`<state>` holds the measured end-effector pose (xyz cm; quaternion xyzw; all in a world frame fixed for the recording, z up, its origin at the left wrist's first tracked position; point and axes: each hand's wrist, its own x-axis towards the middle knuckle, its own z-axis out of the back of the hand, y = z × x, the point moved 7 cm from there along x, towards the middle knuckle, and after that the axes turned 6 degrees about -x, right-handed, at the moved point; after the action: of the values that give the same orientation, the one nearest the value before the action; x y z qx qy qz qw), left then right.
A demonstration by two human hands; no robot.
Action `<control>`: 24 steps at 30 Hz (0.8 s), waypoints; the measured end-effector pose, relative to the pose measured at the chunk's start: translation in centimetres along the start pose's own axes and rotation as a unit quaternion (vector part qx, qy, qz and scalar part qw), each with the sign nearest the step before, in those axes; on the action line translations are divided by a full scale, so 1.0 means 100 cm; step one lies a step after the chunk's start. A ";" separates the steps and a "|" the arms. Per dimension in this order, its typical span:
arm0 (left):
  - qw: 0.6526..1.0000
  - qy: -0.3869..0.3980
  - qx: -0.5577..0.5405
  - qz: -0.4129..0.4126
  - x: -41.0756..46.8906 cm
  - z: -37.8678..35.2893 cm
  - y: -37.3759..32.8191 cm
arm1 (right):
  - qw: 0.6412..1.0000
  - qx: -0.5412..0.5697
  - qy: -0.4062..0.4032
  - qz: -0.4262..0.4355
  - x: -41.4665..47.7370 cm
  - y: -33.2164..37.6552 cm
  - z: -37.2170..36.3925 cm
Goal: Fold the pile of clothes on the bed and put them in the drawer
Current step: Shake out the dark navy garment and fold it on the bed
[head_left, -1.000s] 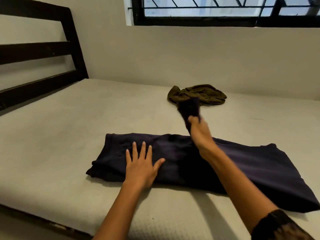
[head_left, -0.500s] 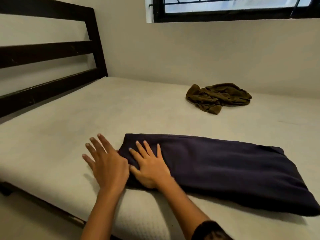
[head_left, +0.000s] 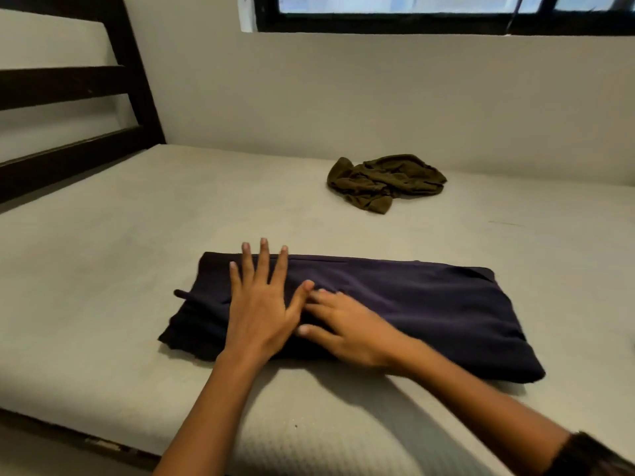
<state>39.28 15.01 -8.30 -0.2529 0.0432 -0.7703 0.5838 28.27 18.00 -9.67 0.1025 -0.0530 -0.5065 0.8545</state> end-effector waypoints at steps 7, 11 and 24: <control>0.973 0.182 0.060 -0.125 -0.012 -0.057 -0.062 | 0.919 0.069 -0.150 -0.358 -0.129 -0.178 0.046; 0.957 0.245 0.086 -0.132 -0.018 -0.076 -0.065 | 0.869 0.207 -0.157 -0.421 -0.138 -0.201 0.040; 0.929 0.305 0.055 -0.201 -0.022 -0.094 -0.138 | 0.783 0.378 -0.304 -0.389 -0.178 -0.261 0.095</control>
<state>23.42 19.24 -12.25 0.0233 0.1254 -0.9128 0.3880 -4.40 20.29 -6.14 0.2702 -0.4525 -0.7404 0.4173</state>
